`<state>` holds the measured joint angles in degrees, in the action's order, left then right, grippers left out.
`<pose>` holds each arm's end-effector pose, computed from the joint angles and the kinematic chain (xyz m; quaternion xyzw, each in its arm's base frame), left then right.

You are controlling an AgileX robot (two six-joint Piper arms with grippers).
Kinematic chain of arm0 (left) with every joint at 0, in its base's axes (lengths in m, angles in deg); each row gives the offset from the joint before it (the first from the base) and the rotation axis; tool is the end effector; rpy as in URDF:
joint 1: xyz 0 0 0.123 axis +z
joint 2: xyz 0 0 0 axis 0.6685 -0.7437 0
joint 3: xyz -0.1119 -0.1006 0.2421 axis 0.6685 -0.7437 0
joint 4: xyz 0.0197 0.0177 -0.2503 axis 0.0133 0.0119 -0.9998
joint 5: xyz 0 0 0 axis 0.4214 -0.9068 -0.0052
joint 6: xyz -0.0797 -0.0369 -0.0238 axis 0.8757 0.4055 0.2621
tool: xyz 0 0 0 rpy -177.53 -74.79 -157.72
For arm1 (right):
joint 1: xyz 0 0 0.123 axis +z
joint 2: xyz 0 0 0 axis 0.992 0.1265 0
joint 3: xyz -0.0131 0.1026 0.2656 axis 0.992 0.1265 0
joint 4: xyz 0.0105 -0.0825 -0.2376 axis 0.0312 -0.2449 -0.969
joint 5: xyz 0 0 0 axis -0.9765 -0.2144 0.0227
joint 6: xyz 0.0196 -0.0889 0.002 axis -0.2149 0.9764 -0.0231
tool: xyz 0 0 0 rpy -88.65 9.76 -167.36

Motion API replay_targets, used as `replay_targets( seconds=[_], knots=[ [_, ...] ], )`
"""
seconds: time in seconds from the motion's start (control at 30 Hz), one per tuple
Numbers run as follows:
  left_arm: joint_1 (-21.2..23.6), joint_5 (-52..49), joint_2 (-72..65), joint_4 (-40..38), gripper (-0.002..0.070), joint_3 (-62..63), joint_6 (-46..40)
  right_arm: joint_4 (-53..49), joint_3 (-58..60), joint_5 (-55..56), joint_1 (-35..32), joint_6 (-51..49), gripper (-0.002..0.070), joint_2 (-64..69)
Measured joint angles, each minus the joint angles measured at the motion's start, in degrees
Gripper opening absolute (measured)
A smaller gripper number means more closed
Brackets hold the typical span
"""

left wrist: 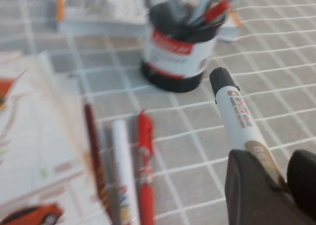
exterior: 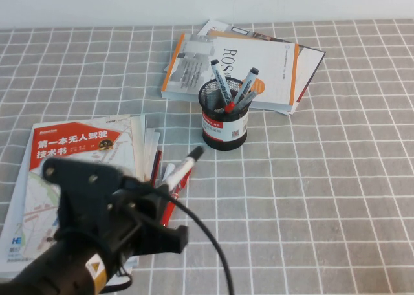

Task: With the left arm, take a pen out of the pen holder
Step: 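Take a marker out of the pen holder and lay it on the table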

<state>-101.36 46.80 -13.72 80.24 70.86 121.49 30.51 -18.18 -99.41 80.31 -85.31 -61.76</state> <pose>0.1427 -0.1554 0.2431 0.1432 0.8272 -0.1660 0.5174 0.0524 0.0126 0.1729 0.1751 0.7788 0.2054 0.5662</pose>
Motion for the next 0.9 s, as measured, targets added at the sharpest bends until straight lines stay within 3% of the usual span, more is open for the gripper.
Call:
replay_targets(
  seconds=[0.37, 0.63, 0.8, 0.9],
  knots=[
    [-4.67, -8.38, 0.31, 0.37, 0.0124, -3.65, 5.68, 0.00, 0.00, 0.00, 0.00, 0.00, -0.0013, 0.00],
    [-4.88, 2.06, 0.31, 0.37, 0.0124, -2.02, 5.38, 0.00, 0.00, 0.00, 0.00, 0.00, -0.0013, 0.00],
    [-4.88, 14.22, 0.31, -1.44, 0.0124, 4.30, -3.18, 0.00, 0.00, 0.00, 0.00, 0.00, -0.0013, 0.00],
    [-4.88, 16.17, 0.31, -10.02, 0.0124, 8.41, -15.02, 0.00, 0.00, 0.00, 0.00, 0.00, -0.0013, 0.00]
  ],
)
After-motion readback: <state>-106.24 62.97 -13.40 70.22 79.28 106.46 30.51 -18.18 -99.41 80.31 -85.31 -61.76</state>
